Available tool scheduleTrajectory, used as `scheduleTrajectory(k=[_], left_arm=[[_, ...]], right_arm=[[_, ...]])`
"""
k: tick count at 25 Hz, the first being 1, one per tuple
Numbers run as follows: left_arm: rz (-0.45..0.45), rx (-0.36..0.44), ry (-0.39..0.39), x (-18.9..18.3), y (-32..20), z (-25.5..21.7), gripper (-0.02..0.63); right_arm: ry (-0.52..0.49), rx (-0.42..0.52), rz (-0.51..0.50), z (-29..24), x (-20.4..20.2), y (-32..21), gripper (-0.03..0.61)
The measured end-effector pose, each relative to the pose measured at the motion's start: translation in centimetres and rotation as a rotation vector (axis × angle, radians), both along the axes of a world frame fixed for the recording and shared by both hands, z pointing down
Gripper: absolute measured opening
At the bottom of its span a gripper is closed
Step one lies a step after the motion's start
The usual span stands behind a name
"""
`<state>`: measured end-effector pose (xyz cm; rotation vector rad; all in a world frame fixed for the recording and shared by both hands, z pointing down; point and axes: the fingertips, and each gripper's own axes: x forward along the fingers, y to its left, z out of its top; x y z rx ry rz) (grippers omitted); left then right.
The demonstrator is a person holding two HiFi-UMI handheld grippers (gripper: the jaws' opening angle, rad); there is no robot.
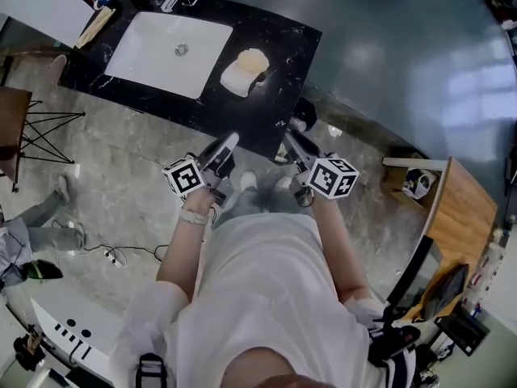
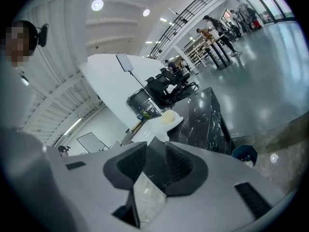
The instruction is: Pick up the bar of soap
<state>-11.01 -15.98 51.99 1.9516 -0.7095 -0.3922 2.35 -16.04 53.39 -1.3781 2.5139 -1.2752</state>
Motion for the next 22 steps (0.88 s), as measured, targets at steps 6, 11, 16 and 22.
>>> scheduleTrajectory(k=[6,11,16,22], left_arm=[[-0.074,0.018,-0.004,-0.7,-1.4,-0.9,0.008],[-0.111,-0.005,0.025,-1.0,-2.5,-0.9,0.009],[-0.145,-0.03,0.041,-1.6,-4.3,0.0,0.009],[-0.078,0.01,-0.01,-1.5,-7.6,-0.1,0.086]], right_arm=[[-0.008,0.009,-0.088,-0.2,-1.3,-2.6,0.123],[-0.017,0.014,-0.119,0.1,-2.1,-4.7,0.123],[-0.032,0.024,-0.15,0.1,-3.0,-6.4,0.124],[0.029,0.036,-0.169,0.3,-3.7,-8.7,0.124]])
